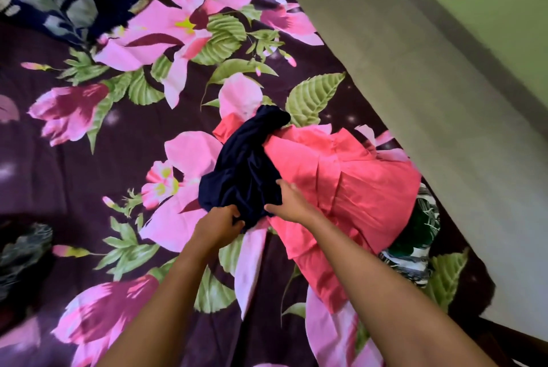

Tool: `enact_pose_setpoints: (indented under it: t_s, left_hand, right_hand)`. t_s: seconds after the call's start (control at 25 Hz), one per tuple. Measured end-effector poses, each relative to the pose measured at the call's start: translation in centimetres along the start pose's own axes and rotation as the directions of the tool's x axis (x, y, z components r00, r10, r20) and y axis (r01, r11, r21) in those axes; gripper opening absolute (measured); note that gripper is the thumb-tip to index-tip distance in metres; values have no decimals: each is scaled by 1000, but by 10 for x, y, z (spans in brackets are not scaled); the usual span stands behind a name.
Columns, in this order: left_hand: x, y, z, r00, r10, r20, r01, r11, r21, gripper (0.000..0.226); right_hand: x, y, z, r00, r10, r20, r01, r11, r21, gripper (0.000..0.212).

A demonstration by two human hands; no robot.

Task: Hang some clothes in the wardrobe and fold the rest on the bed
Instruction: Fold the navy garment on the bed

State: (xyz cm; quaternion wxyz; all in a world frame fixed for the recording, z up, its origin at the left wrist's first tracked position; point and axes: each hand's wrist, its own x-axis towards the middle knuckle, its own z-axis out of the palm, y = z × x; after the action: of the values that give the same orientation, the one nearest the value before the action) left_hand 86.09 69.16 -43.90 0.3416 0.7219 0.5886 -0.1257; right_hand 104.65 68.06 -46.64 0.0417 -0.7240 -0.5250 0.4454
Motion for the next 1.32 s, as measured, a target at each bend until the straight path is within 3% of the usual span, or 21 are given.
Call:
enact_pose_setpoints:
  t_s: [0.16,0.32,0.52,0.6,0.68,0.8,0.84,0.88,0.96,1.04,1.08,1.16,1.28,1.32]
  left_hand:
    - [26,-24,-3,1000,-10,-24,10,1000,-25,30]
    - [38,-31,-1,999,40,-22,-41,998,-54,29]
    - [40,-40,-3,997,35,-71,-41,996,-84,32]
    - [31,-42,-3,994,36,-105,-46,994,-100,38]
    - [22,-39,-5,987,65,-150,-88,985,-150,53]
    - [-6,-23,-23,963,119,-241,-197,923,-332,81]
    - [-16,-18,-29,958,131,-257,-230,882,-411,85]
    - [-28,-14,-36,949,133,-284,-263,833,-488,81]
    - [-50,-8,-52,924,54,-378,-283,761,-584,52]
    - [-74,-6,-74,876,-60,-478,-269,762,-589,24]
    - [-91,-7,-85,851,-100,-516,-271,756,-595,18]
    - [-127,-10,-107,815,-135,-564,-325,699,-637,23]
    - [-184,-10,-140,801,-144,-581,-427,544,-722,9]
    - [-200,-7,-153,804,-144,-576,-454,477,-753,5]
  right_hand:
    - [33,-9,19,991,94,-96,-63,957,284,93]
    - [58,-9,42,981,171,-88,-135,937,322,105]
    - [74,-8,49,951,185,-247,-102,944,313,33]
    - [64,-13,47,951,161,-264,-26,893,449,25]
    - [48,-25,42,964,123,-237,56,775,629,17]
    - [5,-62,25,981,-44,-190,179,588,789,12]
    - [-12,-77,16,974,-129,-186,226,570,790,9]
    - [-30,-93,6,955,-226,-190,287,562,776,4]
    - [-64,-125,-17,903,-360,-233,403,526,749,15]
    - [-95,-145,-40,890,-325,-320,445,462,767,21]
    - [-110,-151,-50,882,-308,-356,466,468,751,19]
    - [-135,-155,-61,877,-348,-331,479,583,656,16]
    - [-175,-165,-47,889,-458,-6,411,791,453,51]
    - [-183,-170,-37,880,-472,57,416,822,388,49]
